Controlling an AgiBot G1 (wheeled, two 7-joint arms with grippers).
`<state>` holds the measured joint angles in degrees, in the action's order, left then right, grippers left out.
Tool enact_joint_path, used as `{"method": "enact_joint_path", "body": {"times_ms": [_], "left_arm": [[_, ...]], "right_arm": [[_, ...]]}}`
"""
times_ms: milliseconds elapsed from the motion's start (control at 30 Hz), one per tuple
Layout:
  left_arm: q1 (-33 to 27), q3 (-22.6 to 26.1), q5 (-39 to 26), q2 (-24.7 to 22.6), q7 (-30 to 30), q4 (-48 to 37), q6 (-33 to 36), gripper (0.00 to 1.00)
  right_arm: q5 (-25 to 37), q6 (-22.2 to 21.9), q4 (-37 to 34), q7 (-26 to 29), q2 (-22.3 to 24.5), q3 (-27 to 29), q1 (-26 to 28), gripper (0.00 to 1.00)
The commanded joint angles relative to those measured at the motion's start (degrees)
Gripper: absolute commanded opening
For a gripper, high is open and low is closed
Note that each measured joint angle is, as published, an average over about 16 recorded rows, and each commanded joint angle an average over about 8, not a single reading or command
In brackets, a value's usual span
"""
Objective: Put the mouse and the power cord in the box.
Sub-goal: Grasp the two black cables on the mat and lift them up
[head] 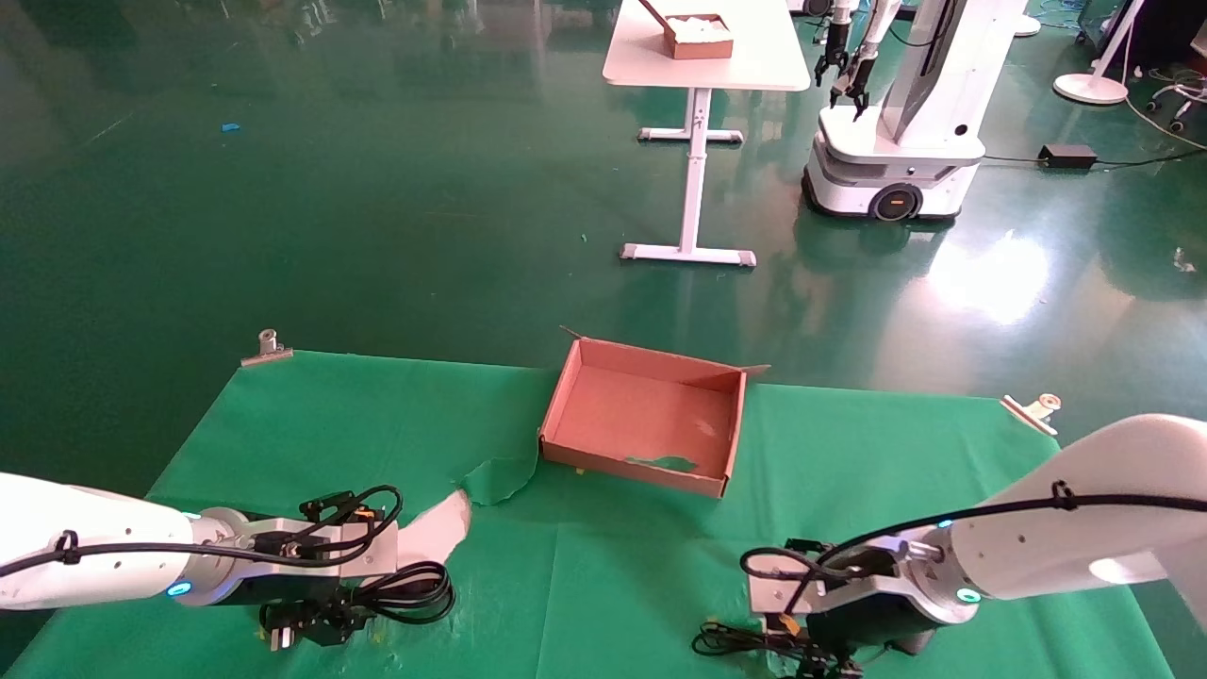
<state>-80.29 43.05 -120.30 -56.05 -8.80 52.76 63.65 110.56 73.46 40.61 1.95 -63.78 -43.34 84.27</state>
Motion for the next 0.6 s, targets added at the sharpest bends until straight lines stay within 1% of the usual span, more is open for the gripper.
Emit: {"method": "enact_joint_path", "body": {"times_ms": [33,600], "left_arm": [[0.01,-0.01,0.01,0.01,0.01,0.01,0.01,0.0],[0.04,-0.03,0.09,0.04,0.01,0.07,0.06,0.0]], "right_arm": [[-0.03,0.0,0.11,0.0,0.07,0.01,0.01,0.0],[-0.4,0.23,0.82,0.06,0.4,0.2,-0.16,0.0]]}}
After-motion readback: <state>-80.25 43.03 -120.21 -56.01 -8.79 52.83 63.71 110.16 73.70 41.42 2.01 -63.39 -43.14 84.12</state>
